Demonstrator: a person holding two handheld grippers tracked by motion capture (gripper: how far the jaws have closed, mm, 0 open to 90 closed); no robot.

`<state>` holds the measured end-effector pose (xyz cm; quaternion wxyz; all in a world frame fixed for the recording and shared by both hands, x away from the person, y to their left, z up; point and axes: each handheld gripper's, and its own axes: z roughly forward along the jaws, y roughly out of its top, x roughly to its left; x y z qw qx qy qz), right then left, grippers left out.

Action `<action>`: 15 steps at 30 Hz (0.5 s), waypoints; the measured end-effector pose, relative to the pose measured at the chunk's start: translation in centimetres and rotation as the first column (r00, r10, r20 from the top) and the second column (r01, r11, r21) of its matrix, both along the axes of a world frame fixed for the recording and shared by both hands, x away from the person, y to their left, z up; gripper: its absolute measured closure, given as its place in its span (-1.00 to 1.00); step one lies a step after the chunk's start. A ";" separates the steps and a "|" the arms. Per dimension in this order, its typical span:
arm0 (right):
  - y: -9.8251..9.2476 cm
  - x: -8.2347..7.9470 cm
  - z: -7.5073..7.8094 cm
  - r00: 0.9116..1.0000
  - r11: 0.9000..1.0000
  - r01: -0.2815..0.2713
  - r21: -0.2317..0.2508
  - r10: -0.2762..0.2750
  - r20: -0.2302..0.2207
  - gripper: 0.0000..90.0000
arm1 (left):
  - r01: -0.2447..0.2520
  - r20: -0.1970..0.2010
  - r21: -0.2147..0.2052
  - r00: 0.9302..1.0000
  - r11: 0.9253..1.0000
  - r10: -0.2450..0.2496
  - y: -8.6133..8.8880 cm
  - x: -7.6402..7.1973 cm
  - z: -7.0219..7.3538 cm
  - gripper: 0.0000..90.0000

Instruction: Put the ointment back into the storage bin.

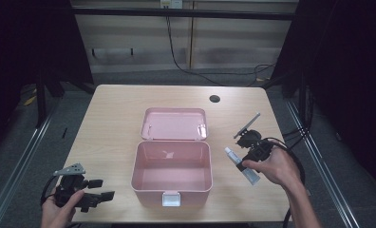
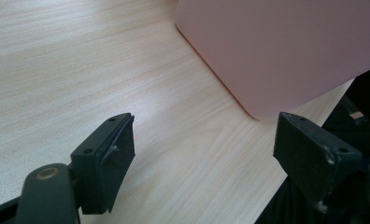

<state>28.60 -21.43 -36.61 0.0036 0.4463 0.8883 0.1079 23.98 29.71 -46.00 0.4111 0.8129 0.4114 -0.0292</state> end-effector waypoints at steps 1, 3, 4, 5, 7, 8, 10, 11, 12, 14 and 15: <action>0.0 0.0 0.0 1.000 1.000 0.000 0.000 0.000 0.000 0.57 | 0.002 -0.001 0.001 1.000 1.000 -0.002 0.0 0.0 0.0 -0.55; 0.1 -0.1 0.4 1.000 1.000 -0.020 0.004 0.020 0.005 0.57 | -0.001 -0.002 -0.002 1.000 1.000 0.001 0.0 0.0 0.0 -0.55; 0.2 -0.1 0.5 0.999 0.999 -0.033 0.004 0.033 0.003 0.57 | -0.001 -0.002 -0.001 1.000 1.000 0.001 0.0 0.0 0.0 -0.55; 0.5 -0.2 0.9 0.999 0.999 -0.043 0.006 0.043 0.006 0.57 | 0.000 0.000 0.000 1.000 1.000 0.000 0.0 0.0 0.0 -0.55; 0.7 -0.2 1.1 0.999 0.999 -0.053 0.009 0.053 0.002 0.57 | -0.001 -0.002 -0.001 1.000 1.000 0.001 0.0 0.0 0.0 -0.55; 1.0 -0.1 1.4 0.998 0.998 -0.066 0.006 0.066 0.001 0.57 | 0.002 -0.003 0.000 1.000 1.000 -0.002 0.0 0.0 0.0 -0.55; 1.2 -0.1 1.6 0.997 0.997 -0.073 0.010 0.073 -0.007 0.57 | -0.001 0.000 -0.001 1.000 1.000 0.001 0.0 0.0 0.0 -0.55; 1.3 0.0 1.7 0.997 0.997 -0.078 0.009 0.078 -0.004 0.57 | 0.000 0.003 0.000 1.000 1.000 0.000 0.1 0.0 0.0 -0.55; 1.6 0.0 2.0 0.995 0.995 -0.098 0.007 0.098 -0.004 0.57 | -0.002 0.003 -0.001 1.000 1.000 0.002 0.1 0.0 0.0 -0.55; 1.7 0.0 2.2 0.995 0.995 -0.104 0.010 0.104 -0.007 0.57 | 0.000 0.003 0.000 1.000 1.000 0.000 0.1 0.0 0.0 -0.55; 1.9 0.0 2.4 0.993 0.993 -0.114 0.008 0.114 -0.011 0.57 | -0.002 0.001 -0.002 1.000 1.000 0.002 0.0 0.0 0.0 -0.55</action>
